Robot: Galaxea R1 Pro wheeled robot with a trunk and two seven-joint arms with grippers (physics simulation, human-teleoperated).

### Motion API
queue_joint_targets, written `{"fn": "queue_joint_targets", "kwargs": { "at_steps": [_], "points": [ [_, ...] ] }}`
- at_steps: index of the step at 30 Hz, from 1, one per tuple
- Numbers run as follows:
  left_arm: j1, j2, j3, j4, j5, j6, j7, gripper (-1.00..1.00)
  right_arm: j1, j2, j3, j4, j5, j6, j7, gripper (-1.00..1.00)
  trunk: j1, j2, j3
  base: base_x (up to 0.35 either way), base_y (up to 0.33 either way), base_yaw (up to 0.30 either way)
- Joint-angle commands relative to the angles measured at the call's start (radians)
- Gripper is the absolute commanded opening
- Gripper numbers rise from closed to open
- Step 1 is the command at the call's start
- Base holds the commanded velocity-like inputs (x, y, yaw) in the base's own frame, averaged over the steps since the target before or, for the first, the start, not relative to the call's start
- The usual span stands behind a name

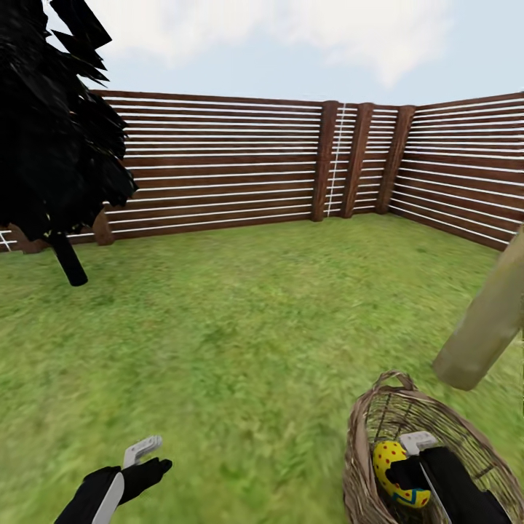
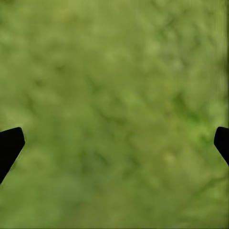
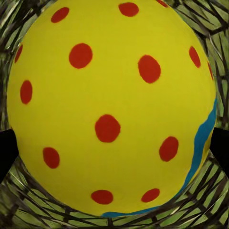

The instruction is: Take the three Easter eggs out of the wicker basket on the lawn in the garden, then place them on the lawn next to a single tree (choose any tree) so that all three eggs are next to the same tree and none are left in the basket.

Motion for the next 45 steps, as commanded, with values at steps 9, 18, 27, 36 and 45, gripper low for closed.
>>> {"fn": "queue_joint_targets", "kwargs": {
  "at_steps": [9, 18, 27, 36, 45],
  "points": [
    [0.000, -0.001, -0.012, 0.000, 0.000, 0.007, -0.001, 1.00, 0.000, 0.000, -0.002, -0.002, 0.011, 0.004, 0.008, -1.00, -0.001, 0.000, 0.005, 0.000, 0.328, -0.045],
    [0.000, -0.001, -0.038, 0.005, -0.002, 0.007, -0.003, 1.00, 0.000, 0.000, -0.005, -0.002, 0.011, 0.004, 0.010, -1.00, -0.002, 0.000, 0.015, 0.068, 0.299, -0.172],
    [0.000, -0.001, -0.041, 0.054, -0.001, 0.006, -0.003, 1.00, 0.000, 0.000, -0.005, -0.002, 0.010, 0.004, 0.010, -1.00, -0.004, 0.002, 0.044, 0.038, 0.043, -0.207],
    [0.000, 0.000, -0.040, 0.058, -0.001, 0.005, -0.002, 1.00, 0.000, 0.000, -0.005, -0.002, 0.011, 0.004, 0.010, -1.00, -0.008, 0.004, 0.085, 0.000, 0.000, -0.273],
    [0.000, 0.005, -0.037, 0.061, -0.001, -0.007, -0.002, 1.00, 0.000, 0.000, -0.004, -0.002, 0.011, 0.004, 0.009, -1.00, -0.012, 0.006, 0.122, 0.140, 0.000, -0.141]
  ]
}}
